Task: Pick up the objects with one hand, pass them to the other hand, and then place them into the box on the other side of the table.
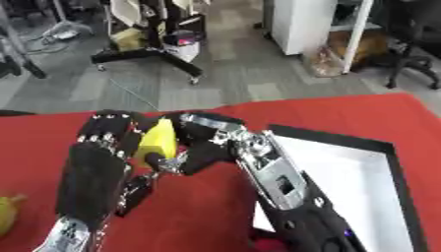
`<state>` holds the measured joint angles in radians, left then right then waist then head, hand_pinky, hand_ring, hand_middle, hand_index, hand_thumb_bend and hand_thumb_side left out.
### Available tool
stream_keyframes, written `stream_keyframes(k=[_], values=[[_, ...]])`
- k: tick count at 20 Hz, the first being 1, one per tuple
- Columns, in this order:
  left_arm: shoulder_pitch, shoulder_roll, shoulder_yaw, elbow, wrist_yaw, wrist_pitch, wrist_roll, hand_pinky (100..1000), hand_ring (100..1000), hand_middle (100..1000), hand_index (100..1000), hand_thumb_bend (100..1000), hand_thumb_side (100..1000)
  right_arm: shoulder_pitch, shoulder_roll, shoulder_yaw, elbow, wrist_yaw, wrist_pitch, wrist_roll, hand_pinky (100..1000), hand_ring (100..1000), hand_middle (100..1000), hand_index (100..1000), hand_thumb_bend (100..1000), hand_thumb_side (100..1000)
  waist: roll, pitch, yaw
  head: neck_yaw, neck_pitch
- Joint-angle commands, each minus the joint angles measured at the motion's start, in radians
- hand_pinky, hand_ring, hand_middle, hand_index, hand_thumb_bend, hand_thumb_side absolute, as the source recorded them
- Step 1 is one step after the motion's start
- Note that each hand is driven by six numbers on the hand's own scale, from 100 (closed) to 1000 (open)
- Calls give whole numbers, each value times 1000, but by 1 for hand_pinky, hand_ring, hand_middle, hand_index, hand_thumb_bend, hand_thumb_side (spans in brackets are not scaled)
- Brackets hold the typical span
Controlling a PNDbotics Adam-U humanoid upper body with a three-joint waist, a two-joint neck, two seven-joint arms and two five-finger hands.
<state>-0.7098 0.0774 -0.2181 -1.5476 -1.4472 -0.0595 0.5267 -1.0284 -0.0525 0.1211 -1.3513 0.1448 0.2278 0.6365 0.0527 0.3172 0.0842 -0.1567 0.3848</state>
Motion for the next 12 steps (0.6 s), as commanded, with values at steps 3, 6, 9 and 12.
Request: stream_keyframes(k=[3, 6, 9, 12], values=[[5, 32, 26, -14, 9, 17, -3, 856, 813, 761, 871, 944, 100, -7, -31, -15, -36, -27, 13, 2, 958, 794, 575, 646, 100, 100, 5, -21, -5, -10, 13], [18, 67, 40, -39, 24, 29, -4, 857, 816, 764, 875, 1000, 100, 5, -50, -21, -41, -31, 19, 2, 957, 793, 576, 647, 100, 100, 6, -31, -10, -23, 31], [32, 112, 50, -71, 41, 37, -15, 853, 814, 762, 873, 1000, 106, 21, -70, -32, -48, -43, 25, 0, 957, 792, 576, 648, 100, 100, 5, -43, -15, -33, 48], [54, 165, 58, -100, 60, 43, -27, 847, 812, 761, 870, 1000, 104, 40, -93, -42, -63, -65, 35, -6, 955, 793, 582, 653, 100, 100, 2, -54, -23, -43, 65]])
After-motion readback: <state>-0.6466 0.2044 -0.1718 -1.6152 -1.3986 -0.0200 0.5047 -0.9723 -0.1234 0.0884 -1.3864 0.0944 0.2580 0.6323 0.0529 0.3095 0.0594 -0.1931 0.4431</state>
